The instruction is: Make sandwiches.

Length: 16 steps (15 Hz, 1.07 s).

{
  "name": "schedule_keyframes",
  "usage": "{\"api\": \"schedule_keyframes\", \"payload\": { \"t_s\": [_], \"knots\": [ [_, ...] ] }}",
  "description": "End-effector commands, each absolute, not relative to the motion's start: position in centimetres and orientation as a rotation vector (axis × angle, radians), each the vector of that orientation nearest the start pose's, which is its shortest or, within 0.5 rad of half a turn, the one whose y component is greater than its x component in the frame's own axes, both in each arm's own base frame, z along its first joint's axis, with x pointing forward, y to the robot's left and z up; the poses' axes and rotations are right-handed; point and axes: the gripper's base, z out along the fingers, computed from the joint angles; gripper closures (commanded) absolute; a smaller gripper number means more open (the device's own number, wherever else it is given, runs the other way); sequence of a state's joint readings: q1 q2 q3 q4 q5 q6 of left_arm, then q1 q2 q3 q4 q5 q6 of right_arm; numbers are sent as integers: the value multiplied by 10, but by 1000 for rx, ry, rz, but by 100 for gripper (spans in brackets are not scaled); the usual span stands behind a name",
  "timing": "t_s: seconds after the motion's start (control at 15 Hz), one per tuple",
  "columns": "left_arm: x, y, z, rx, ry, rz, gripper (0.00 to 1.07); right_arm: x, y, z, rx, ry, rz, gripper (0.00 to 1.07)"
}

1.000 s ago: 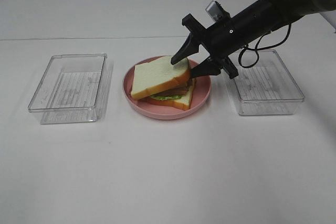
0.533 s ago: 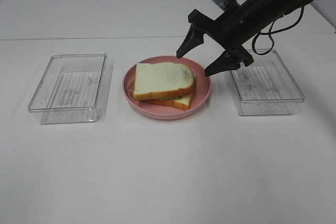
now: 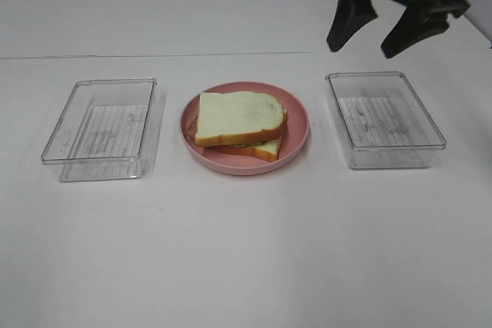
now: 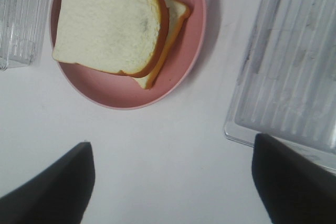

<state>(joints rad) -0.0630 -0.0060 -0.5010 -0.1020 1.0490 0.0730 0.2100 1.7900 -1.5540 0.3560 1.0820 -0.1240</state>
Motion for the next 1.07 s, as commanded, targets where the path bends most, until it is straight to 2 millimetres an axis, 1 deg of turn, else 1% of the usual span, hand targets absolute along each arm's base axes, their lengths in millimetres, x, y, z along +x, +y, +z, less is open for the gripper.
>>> {"api": "schedule_keyframes", "payload": {
  "t_s": [0.07, 0.2, 0.27, 0.33, 0.4, 0.53, 0.6, 0.73, 0.8, 0.87, 0.93, 1.0, 1.07],
  "knots": [
    [-9, -8, 279, 140, 1989, -120, 34, 335, 94, 330, -306, 2704, 421, 31],
    [-9, -8, 279, 141, 1988, -120, 34, 298, 83, 349, -318, 2661, 365, 31],
    [-9, -8, 279, 141, 1988, -120, 34, 287, 80, 351, -321, 2655, 353, 31],
    [-9, -8, 279, 148, 1988, -115, 34, 242, 68, 349, -313, 2655, 319, 31],
    [-9, -8, 279, 148, 1988, -115, 34, 219, 62, 344, -294, 2661, 304, 31],
    [-9, -8, 279, 148, 1988, -115, 34, 172, 48, 326, -284, 2667, 244, 31],
    [-9, -8, 279, 148, 1988, -115, 34, 160, 45, 324, -284, 2655, 231, 31],
    [-9, -8, 279, 148, 1988, -115, 34, 122, 34, 310, -292, 2615, 187, 31],
    [-9, -8, 279, 148, 1988, -115, 34, 94, 27, 299, -294, 2561, 170, 31],
    [-9, -8, 279, 148, 1988, -115, 34, 79, 23, 293, -294, 2520, 165, 31],
    [-9, -8, 279, 148, 1988, -115, 34, 68, 20, 287, -293, 2492, 160, 31],
    [-9, -8, 279, 148, 1988, -115, 34, 62, 19, 284, -292, 2473, 161, 31],
    [-9, -8, 279, 148, 1988, -115, 34, 51, 16, 280, -289, 2431, 161, 31]
  ]
}}
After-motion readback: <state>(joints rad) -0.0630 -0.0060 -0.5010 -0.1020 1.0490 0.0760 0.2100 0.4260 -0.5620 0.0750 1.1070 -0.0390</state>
